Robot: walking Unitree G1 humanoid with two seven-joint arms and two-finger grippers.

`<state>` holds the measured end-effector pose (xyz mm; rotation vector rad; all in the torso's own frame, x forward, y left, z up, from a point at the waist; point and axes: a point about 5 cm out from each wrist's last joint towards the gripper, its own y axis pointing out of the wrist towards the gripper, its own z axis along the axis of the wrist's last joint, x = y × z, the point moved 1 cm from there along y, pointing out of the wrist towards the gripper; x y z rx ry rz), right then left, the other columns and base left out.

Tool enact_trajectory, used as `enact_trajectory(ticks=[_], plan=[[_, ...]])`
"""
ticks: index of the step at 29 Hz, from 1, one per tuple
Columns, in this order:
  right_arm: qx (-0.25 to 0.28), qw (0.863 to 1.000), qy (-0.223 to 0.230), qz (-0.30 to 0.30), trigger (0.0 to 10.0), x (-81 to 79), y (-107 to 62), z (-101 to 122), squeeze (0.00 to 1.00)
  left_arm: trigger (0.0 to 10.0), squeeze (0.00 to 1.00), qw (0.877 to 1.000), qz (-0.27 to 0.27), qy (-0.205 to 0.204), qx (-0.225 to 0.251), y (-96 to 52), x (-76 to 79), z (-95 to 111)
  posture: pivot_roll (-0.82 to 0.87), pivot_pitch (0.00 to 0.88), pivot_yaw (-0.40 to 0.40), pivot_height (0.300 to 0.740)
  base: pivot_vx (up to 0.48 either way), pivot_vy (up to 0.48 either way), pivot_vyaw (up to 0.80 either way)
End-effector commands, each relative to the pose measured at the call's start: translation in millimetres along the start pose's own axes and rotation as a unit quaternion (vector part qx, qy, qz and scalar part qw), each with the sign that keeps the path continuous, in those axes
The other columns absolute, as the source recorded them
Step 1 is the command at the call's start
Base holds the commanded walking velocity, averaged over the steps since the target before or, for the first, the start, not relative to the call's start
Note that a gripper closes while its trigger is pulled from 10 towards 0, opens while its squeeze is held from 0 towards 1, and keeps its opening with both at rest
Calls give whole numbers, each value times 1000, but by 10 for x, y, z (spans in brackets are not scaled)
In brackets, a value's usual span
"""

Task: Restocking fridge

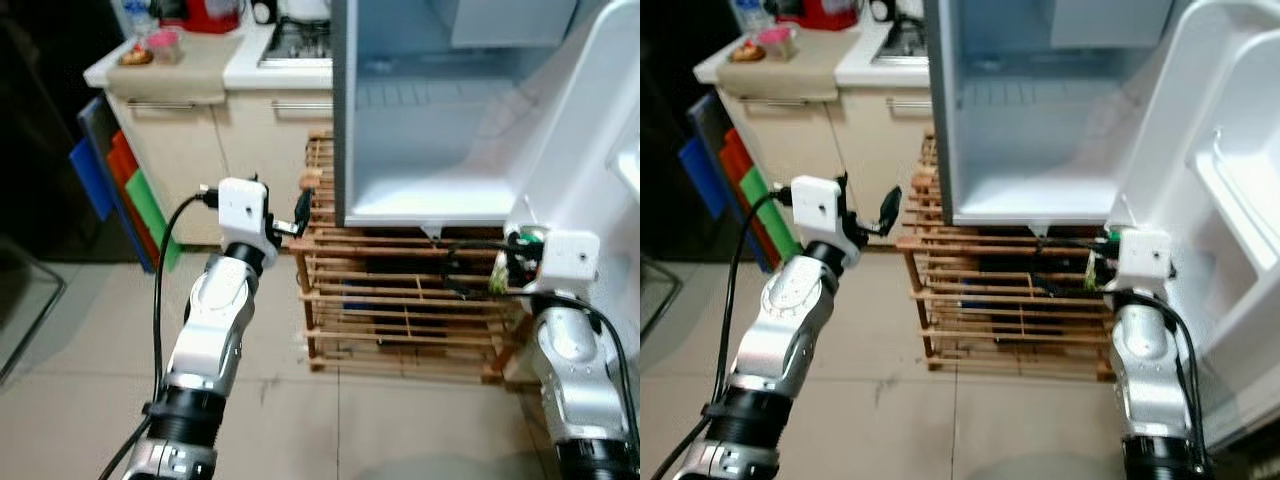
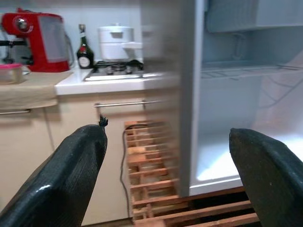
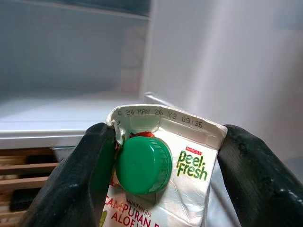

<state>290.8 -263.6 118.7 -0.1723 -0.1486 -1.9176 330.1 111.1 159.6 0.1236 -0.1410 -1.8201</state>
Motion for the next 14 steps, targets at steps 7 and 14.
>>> enact_trajectory(ticks=[7,14], plan=[[-6,998,-18,-64,10000,338,156,67,0,10000,0,1000,-24,1,0,25,40,11,-158,0,60,740,0,0,0],[-9,992,-43,-122,10000,710,252,94,0,10000,0,1000,-27,0,-1,30,42,8,-157,0,67,740,0,0,0]])
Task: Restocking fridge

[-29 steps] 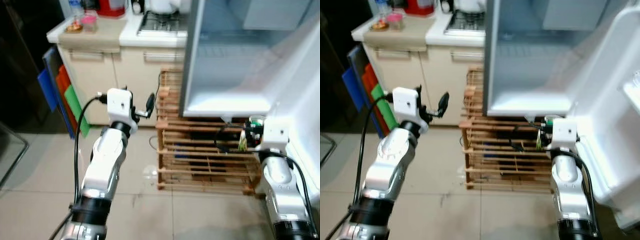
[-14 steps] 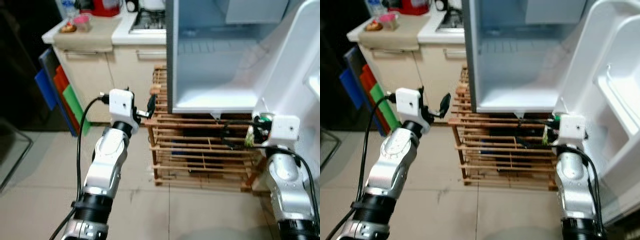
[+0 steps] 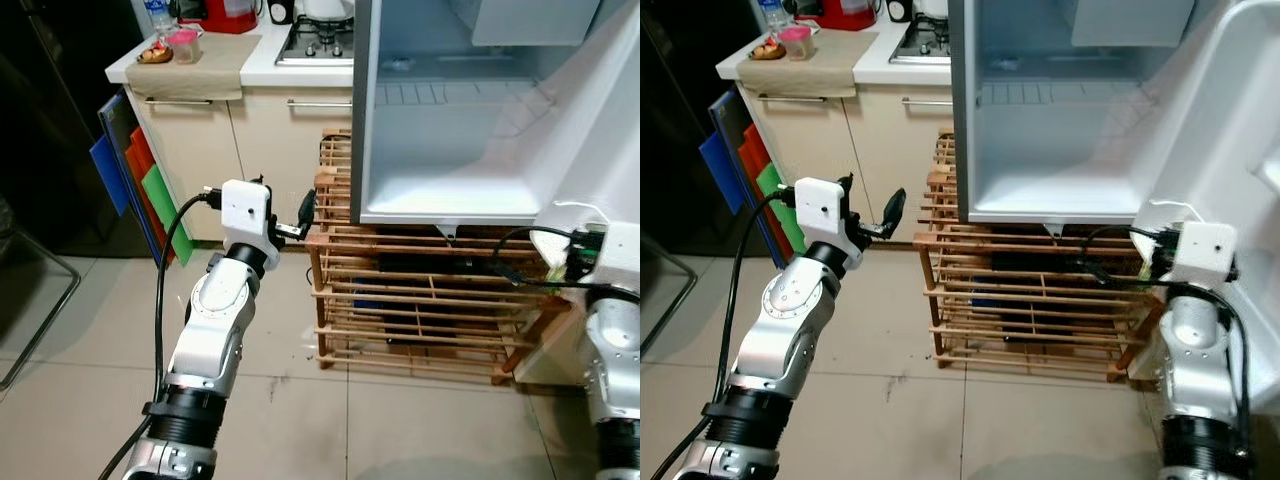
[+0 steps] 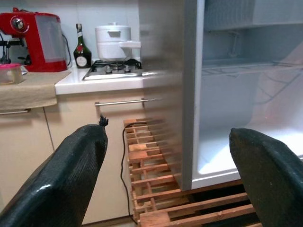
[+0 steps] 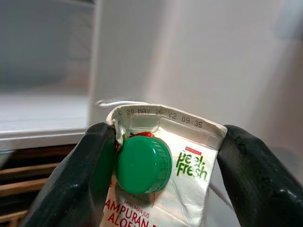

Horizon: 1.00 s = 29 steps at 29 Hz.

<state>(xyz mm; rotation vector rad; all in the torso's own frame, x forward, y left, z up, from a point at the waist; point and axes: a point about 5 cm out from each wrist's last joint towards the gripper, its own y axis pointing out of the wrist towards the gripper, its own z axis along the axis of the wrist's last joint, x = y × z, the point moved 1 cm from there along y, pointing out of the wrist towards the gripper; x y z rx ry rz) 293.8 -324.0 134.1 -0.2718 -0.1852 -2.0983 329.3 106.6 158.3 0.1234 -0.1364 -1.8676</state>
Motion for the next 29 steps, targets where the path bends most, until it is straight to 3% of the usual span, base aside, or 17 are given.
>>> enact_trajectory(ticks=[1,3,5,7,10,13,16,20,29], plan=[[14,999,-3,-33,10000,148,42,61,0,10000,0,1000,-5,1,1,29,1,16,-157,0,67,740,0,0,0],[29,999,6,-18,10000,71,27,123,0,10000,0,1000,-6,1,-1,30,3,11,-160,0,72,740,0,0,0],[62,997,32,42,10000,-222,-67,276,0,10000,0,1000,-10,4,-3,38,6,9,-159,0,73,740,0,0,0],[69,995,39,57,10000,-294,-96,315,0,10000,0,1000,-10,5,-3,41,6,10,-159,0,73,740,0,0,0],[75,993,47,79,10000,-406,-137,340,0,10000,0,1000,-11,5,-3,45,10,11,-157,0,71,740,0,0,0],[71,983,82,145,10000,-821,-293,329,0,10000,0,1000,-13,10,-3,67,44,-1,-151,0,63,740,0,0,171],[64,982,88,157,10000,-951,-329,303,0,10000,0,1000,-15,7,-5,84,48,-12,-148,0,65,740,0,-139,660],[68,978,93,172,10000,-1068,-355,353,0,10000,0,1000,-15,-1,-5,105,25,3,-146,0,71,740,278,-387,700],[74,980,84,165,10000,-1061,-364,364,0,10000,0,1000,-11,-6,-10,88,-13,-25,-149,0,70,740,375,-271,450]])
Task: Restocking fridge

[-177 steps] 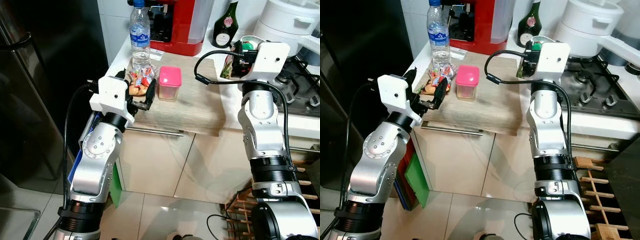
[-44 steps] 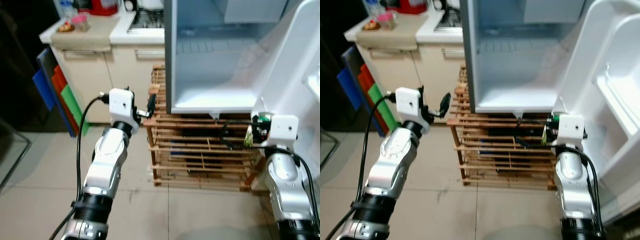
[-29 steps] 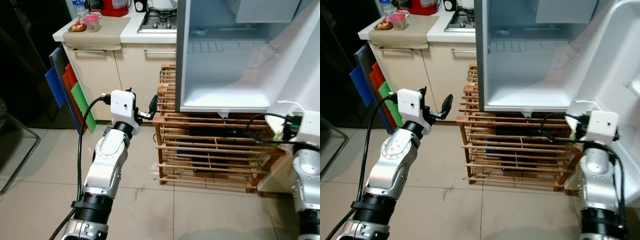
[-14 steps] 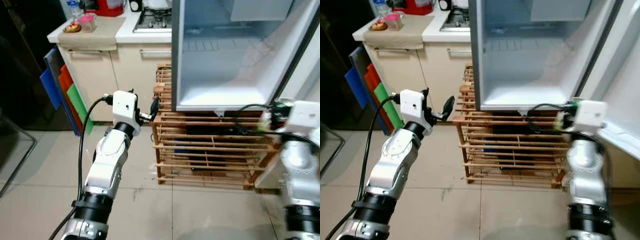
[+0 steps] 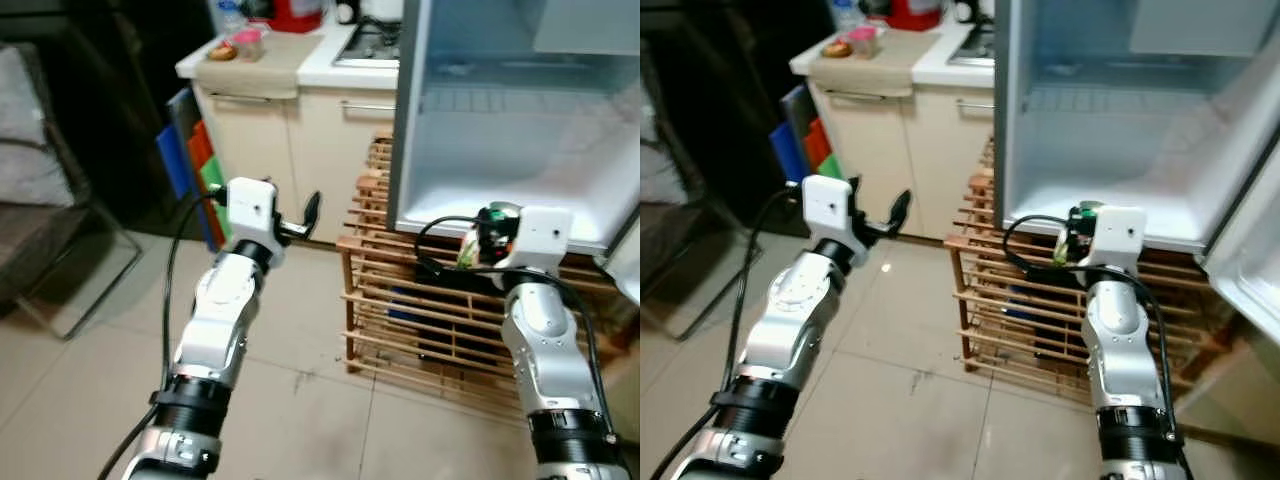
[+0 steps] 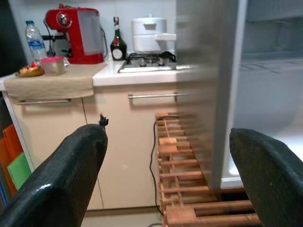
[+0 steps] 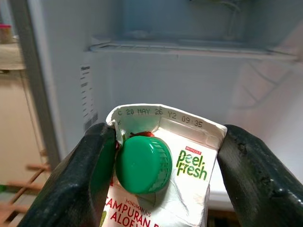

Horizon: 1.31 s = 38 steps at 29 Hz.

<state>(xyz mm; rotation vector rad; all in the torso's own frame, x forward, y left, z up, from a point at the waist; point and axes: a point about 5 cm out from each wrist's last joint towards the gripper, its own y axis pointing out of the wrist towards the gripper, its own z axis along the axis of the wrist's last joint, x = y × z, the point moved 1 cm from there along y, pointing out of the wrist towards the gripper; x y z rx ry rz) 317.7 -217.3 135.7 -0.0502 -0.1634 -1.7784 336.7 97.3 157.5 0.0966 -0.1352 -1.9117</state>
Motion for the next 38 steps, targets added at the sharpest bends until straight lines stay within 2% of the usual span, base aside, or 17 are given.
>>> enact_trajectory(ticks=[1,18,23,27,31,32,34,35,36,38], plan=[[12,1000,2,9,10000,-79,9,53,0,10000,0,1000,10,5,-3,-11,-80,-2,-149,0,70,740,454,0,0],[-3,1000,-5,8,10000,-110,-43,-32,0,10000,0,1000,6,24,-10,15,-98,-18,-149,0,80,740,24,0,-701],[0,1000,-5,14,10000,-143,-44,-25,0,10000,0,1000,0,29,-11,13,-80,-21,-147,0,81,740,0,0,0],[13,999,-5,36,10000,-219,-46,13,0,10000,0,1000,-4,18,-13,11,-57,-37,-147,0,81,740,0,0,0],[27,998,4,61,10000,-311,-28,69,0,10000,0,999,-40,-6,-1,-36,28,-52,-147,0,81,740,0,0,0],[30,997,6,65,10000,-341,-4,87,0,10000,0,998,-57,-11,1,-93,35,-105,-149,0,85,740,0,0,0],[33,997,14,70,10000,-397,66,120,0,10000,0,996,-85,-24,-32,-263,14,-390,-146,0,81,740,0,0,0],[33,997,14,70,10000,-397,66,120,0,10000,0,996,-85,-24,-32,-263,14,-390,-146,0,81,740,0,0,0],[34,997,22,72,10000,-436,156,147,0,10000,0,994,-84,-26,-72,-414,-38,-684,-137,0,62,740,0,0,0],[35,996,26,76,10000,-479,248,179,0,10000,0,993,-84,-23,-85,-417,-25,-785,-134,0,47,740,0,0,0]])
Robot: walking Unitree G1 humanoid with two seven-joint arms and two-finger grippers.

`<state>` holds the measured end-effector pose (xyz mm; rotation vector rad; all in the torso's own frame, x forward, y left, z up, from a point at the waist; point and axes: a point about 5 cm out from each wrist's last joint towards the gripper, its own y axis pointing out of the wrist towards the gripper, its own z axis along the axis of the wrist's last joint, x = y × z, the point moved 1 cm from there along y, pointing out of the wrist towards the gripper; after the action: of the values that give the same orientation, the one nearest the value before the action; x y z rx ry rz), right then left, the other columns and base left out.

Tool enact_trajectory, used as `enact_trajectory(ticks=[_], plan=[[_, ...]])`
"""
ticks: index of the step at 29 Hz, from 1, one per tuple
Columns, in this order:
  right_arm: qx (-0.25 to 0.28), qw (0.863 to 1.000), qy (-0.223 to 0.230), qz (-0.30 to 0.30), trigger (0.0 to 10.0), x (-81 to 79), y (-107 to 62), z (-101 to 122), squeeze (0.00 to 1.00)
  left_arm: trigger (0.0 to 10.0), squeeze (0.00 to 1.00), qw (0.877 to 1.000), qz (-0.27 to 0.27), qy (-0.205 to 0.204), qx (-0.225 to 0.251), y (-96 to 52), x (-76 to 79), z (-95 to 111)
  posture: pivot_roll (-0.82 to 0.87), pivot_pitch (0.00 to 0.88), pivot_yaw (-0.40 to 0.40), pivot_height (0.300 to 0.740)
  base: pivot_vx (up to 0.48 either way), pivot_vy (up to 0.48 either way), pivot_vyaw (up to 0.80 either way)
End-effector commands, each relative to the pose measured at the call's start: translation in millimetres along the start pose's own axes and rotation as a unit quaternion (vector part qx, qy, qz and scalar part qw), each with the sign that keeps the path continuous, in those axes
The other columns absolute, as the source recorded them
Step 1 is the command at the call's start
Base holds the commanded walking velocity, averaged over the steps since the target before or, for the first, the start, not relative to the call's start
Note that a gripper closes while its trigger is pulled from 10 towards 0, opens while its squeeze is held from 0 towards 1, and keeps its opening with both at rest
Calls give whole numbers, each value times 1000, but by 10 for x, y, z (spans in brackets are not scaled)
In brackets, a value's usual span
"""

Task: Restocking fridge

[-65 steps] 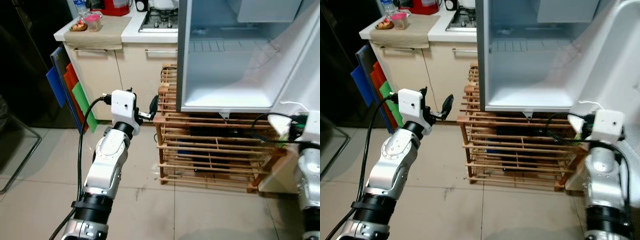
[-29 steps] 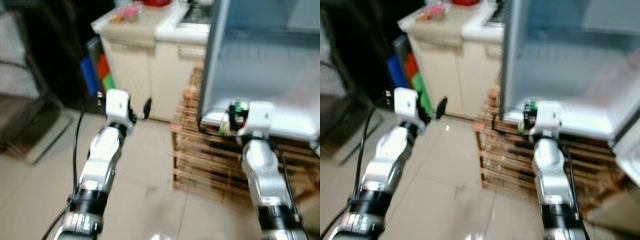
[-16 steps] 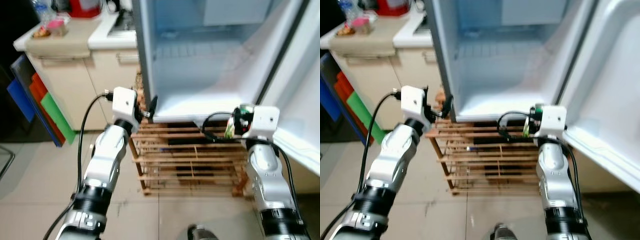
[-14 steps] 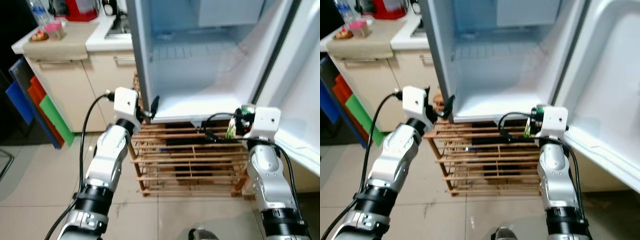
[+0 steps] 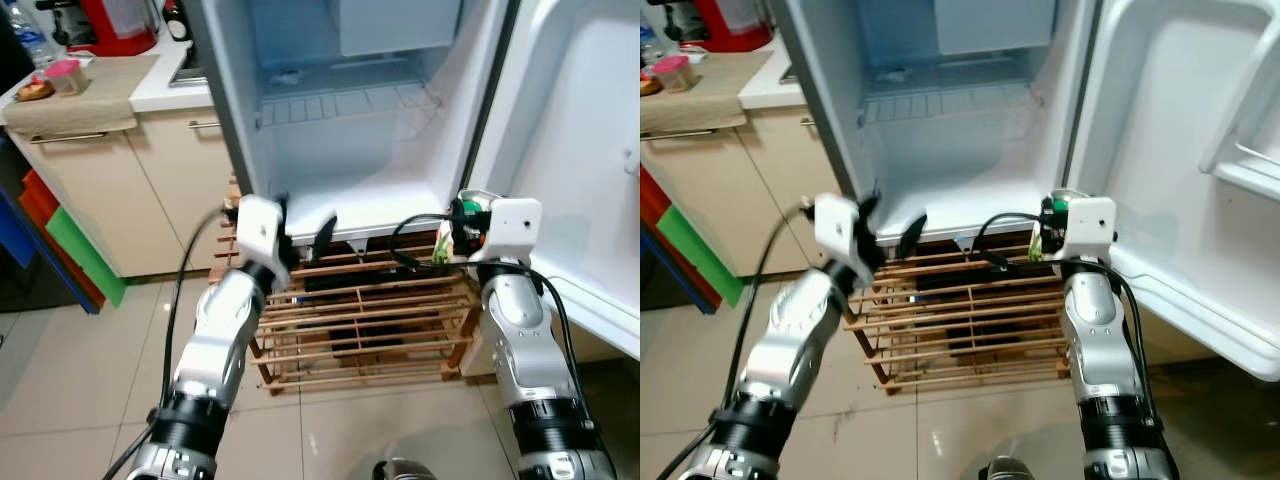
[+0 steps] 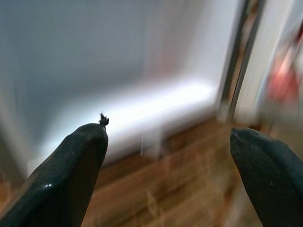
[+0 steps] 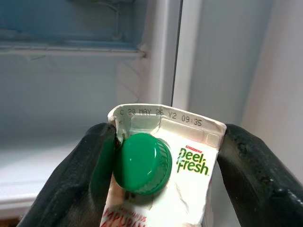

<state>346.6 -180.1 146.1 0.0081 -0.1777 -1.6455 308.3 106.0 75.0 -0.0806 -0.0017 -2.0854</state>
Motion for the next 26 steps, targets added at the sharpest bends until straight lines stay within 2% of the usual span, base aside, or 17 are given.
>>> enact_trajectory(ticks=[1,3,5,7,12,13,18,20,25,26], plan=[[10,1000,11,18,10000,-95,89,53,0,10000,0,1000,2,17,8,37,-27,24,-135,0,44,740,0,0,0],[12,1000,11,27,10000,-130,128,74,0,10000,0,1000,5,16,17,89,-15,76,-133,0,36,740,0,0,0],[24,998,9,54,10000,-245,211,150,0,10000,0,999,12,16,33,165,-17,172,-125,0,23,740,0,0,0],[36,997,8,73,10000,-344,282,221,0,10000,0,999,15,19,41,178,-23,196,-118,0,18,740,0,0,0],[37,995,24,85,10000,-457,361,261,0,10000,0,999,9,11,46,124,-12,153,-94,0,4,740,0,0,0],[33,993,36,105,10000,-549,368,252,0,10000,0,999,5,5,46,84,6,122,-81,0,1,740,0,0,0],[40,986,41,154,10000,-703,352,268,0,10000,0,999,14,-3,42,-13,14,51,-65,0,-10,740,0,0,0],[36,988,34,144,10000,-648,361,234,0,10000,0,999,18,-2,41,-39,10,37,-61,0,-14,740,0,0,0],[26,995,-12,100,10000,-355,335,103,0,10000,0,999,30,-7,42,-66,-17,39,-66,4,-14,740,0,0,0],[26,995,-12,100,10000,-355,335,103,0,10000,0,999,30,-7,42,-66,-17,39,-66,4,-14,740,0,0,0]])
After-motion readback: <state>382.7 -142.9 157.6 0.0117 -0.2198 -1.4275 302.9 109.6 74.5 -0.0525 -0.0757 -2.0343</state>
